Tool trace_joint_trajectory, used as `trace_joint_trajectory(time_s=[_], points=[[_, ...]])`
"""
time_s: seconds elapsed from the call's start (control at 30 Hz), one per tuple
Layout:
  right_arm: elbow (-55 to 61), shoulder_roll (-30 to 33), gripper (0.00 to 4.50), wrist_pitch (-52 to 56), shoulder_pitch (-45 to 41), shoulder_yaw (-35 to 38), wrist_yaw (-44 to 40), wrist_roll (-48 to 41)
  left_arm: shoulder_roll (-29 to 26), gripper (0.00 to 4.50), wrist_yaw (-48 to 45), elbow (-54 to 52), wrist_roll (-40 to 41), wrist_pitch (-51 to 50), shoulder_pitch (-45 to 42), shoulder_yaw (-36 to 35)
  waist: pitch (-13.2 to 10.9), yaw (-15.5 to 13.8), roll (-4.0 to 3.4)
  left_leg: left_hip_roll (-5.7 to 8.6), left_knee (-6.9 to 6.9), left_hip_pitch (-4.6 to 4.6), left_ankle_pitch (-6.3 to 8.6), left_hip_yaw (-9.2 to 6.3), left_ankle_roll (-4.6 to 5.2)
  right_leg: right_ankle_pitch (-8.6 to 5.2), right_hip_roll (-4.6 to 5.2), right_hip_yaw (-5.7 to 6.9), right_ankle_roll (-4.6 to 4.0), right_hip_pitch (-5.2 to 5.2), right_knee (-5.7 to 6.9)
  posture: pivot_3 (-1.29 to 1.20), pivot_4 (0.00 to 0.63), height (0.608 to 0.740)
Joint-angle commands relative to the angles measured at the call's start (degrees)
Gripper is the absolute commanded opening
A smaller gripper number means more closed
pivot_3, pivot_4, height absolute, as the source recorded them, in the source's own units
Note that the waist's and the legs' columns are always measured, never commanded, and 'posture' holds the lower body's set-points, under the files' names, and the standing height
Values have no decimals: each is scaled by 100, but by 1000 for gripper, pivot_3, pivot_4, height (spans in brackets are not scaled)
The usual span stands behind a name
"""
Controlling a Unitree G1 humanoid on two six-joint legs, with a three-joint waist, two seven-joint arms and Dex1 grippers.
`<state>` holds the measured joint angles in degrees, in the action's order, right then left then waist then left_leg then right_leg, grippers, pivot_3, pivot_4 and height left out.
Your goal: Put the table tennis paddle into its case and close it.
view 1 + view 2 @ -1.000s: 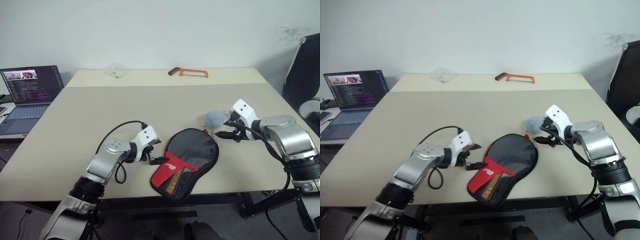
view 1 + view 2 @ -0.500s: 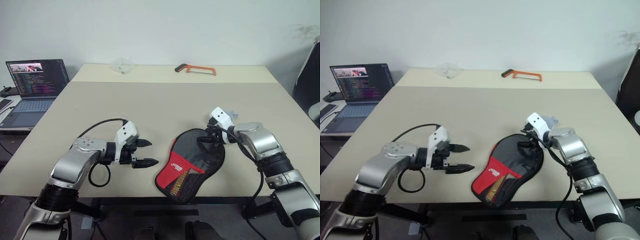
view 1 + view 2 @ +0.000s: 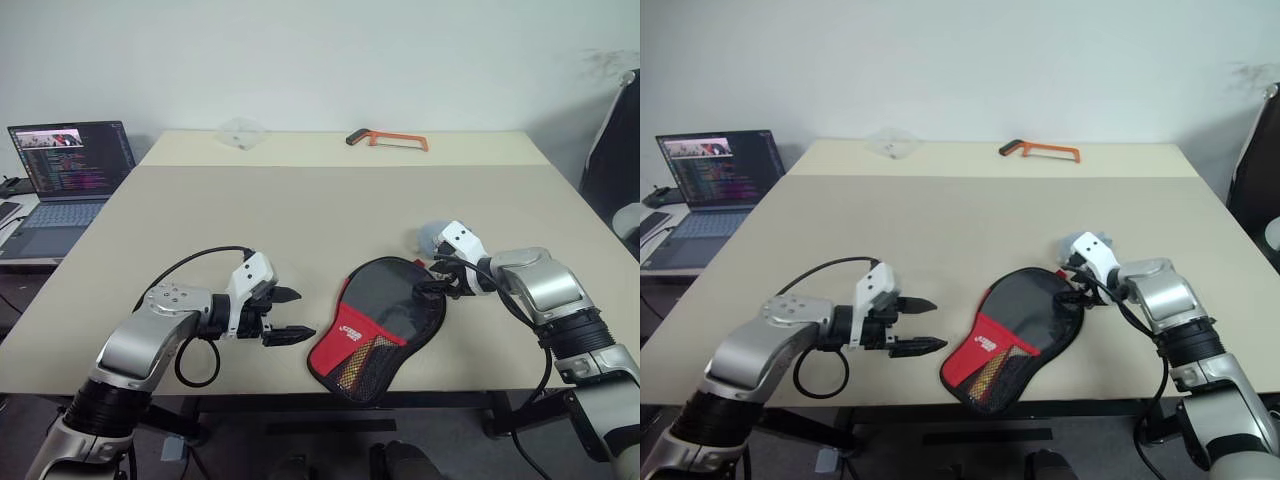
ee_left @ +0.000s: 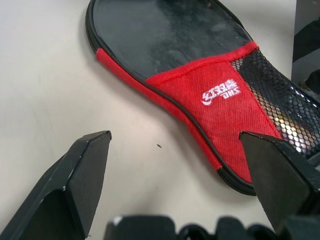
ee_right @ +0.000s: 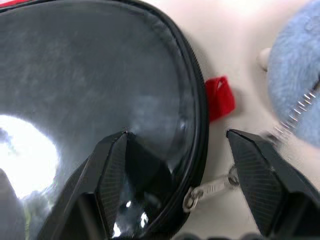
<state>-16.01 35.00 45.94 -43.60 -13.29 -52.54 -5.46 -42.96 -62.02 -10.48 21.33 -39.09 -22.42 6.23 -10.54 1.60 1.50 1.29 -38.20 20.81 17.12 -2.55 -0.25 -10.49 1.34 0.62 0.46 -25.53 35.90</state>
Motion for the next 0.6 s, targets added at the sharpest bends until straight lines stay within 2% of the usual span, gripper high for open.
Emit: trace_joint_trajectory(time_s=[0.03,0.13,0.27,0.6], points=[[108,-9,2204,28,15,-82,-59,19,-19,4500,-6,-31,-8,118,-88,5,0,8,0,0,0,-1,0,2,0,0,-1,-1,0,0,0,0,150,740],[58,-82,1168,-1,-11,-155,-66,30,-11,4500,6,2,-4,132,-127,32,0,8,0,-1,-3,-3,0,1,0,0,-4,-1,0,3,1,0,150,740],[-107,-129,35,-190,-100,-227,-103,105,-11,4500,14,39,-5,151,-162,40,1,16,1,-2,-5,-6,0,2,0,0,-5,-1,0,5,3,0,150,740],[-962,-631,35,-2033,-904,-648,-367,627,-57,4500,34,91,-21,180,-166,-2,0,139,2,-16,-11,-33,-1,34,1,7,-17,-11,-9,11,13,0,150,740]])
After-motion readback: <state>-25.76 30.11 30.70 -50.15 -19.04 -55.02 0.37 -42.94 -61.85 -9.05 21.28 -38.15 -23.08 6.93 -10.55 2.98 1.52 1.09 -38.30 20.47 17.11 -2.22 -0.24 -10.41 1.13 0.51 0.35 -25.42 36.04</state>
